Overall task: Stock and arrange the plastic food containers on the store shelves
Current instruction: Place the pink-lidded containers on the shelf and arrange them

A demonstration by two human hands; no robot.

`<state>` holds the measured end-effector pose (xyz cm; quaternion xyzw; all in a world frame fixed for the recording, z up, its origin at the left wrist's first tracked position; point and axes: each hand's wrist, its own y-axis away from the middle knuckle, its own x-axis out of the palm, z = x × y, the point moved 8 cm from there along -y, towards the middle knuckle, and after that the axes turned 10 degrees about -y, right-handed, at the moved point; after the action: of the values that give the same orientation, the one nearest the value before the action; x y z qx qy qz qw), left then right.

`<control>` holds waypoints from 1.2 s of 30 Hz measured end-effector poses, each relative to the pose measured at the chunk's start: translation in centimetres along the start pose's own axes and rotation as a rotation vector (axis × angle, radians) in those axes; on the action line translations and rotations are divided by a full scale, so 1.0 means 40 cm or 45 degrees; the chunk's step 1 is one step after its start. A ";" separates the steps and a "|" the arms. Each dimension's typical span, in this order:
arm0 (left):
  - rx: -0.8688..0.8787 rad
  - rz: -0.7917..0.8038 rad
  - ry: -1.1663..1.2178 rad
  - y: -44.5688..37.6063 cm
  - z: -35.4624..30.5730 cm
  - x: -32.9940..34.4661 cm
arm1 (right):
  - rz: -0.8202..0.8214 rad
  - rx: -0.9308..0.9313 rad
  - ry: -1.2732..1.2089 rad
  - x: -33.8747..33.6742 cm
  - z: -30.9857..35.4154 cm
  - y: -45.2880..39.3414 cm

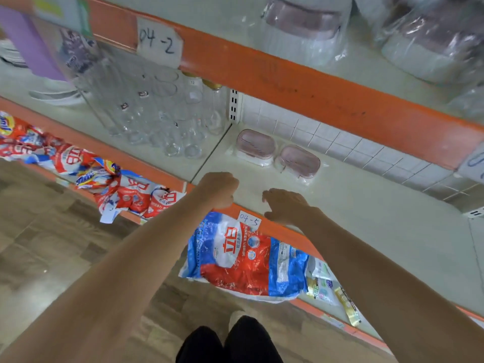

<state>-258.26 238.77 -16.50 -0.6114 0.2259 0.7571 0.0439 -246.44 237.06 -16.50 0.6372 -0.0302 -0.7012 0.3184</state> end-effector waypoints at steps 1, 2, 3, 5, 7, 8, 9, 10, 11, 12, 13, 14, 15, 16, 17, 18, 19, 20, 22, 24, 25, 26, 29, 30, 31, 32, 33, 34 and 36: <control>0.002 0.017 0.004 0.039 0.010 -0.014 | 0.028 -0.023 0.024 -0.011 0.030 0.020; 0.000 0.029 0.011 0.076 0.021 -0.032 | 0.035 -0.047 0.048 -0.026 0.061 0.042; -0.004 0.037 0.013 0.113 0.034 -0.053 | 0.030 -0.070 0.067 -0.044 0.092 0.063; -0.022 0.031 -0.002 0.183 0.061 -0.100 | -0.003 -0.115 0.086 -0.083 0.154 0.107; -0.046 -0.016 -0.035 0.245 0.087 -0.152 | -0.030 -0.164 0.093 -0.123 0.211 0.149; -0.058 -0.038 -0.056 0.274 0.099 -0.178 | -0.034 -0.190 0.095 -0.143 0.238 0.169; -0.069 -0.051 -0.077 0.301 0.110 -0.202 | -0.036 -0.222 0.094 -0.162 0.265 0.189; -0.081 -0.056 -0.097 0.325 0.121 -0.226 | -0.039 -0.260 0.091 -0.182 0.293 0.207; -0.092 -0.062 -0.110 0.348 0.130 -0.249 | -0.042 -0.299 0.090 -0.203 0.320 0.224; -0.100 -0.077 -0.116 0.369 0.138 -0.274 | -0.048 -0.335 0.095 -0.224 0.346 0.241; -0.106 -0.106 -0.119 0.389 0.146 -0.302 | -0.057 -0.367 0.102 -0.246 0.370 0.257; -0.115 -0.147 -0.119 0.407 0.154 -0.331 | -0.070 -0.397 0.111 -0.269 0.392 0.271; -0.130 -0.196 -0.114 0.424 0.163 -0.361 | -0.086 -0.424 0.116 -0.292 0.412 0.285; -0.152 -0.249 -0.105 0.442 0.173 -0.393 | -0.106 -0.451 0.122 -0.317 0.432 0.297; -0.179 -0.300 -0.090 0.457 0.185 -0.422 | -0.128 -0.473 0.128 -0.341 0.449 0.309; -0.209 -0.345 -0.065 0.471 0.198 -0.452 | -0.152 -0.494 0.136 -0.366 0.464 0.319; -0.242 -0.374 -0.026 0.481 0.211 -0.475 | -0.175 -0.509 0.147 -0.390 0.476 0.325; -0.276 -0.395 0.023 0.490 0.224 -0.496 | -0.201 -0.523 0.161 -0.413 0.486 0.330; -0.333 -0.444 0.106 0.509 0.247 -0.536 | -0.260 -0.550 0.172 -0.461 0.499 0.344; -0.353 -0.480 0.129 0.522 0.256 -0.568 | -0.314 -0.560 0.159 -0.506 0.497 0.360; -0.348 -0.486 0.125 0.524 0.256 -0.581 | -0.338 -0.558 0.153 -0.527 0.490 0.369; -0.339 -0.489 0.118 0.522 0.255 -0.594 | -0.361 -0.551 0.147 -0.548 0.480 0.379; -0.333 -0.550 0.162 0.503 0.255 -0.655 | -0.416 -0.500 0.119 -0.608 0.430 0.402; -0.339 -0.590 0.203 0.492 0.255 -0.679 | -0.437 -0.475 0.109 -0.627 0.410 0.408; -0.340 -0.626 0.236 0.478 0.249 -0.703 | -0.458 -0.448 0.110 -0.645 0.390 0.412; -0.335 -0.646 0.250 0.462 0.239 -0.723 | -0.475 -0.421 0.121 -0.661 0.370 0.415; -0.322 -0.653 0.249 0.442 0.224 -0.740 | -0.486 -0.394 0.132 -0.675 0.349 0.415; -0.307 -0.655 0.242 0.420 0.208 -0.754 | -0.500 -0.370 0.133 -0.690 0.326 0.415; -0.286 -0.673 0.236 0.377 0.184 -0.783 | -0.552 -0.327 0.110 -0.726 0.281 0.411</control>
<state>-262.30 234.77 18.56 -0.7167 -0.0233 0.6805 0.1506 -250.42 233.96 18.35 0.6125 0.2101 -0.7232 0.2401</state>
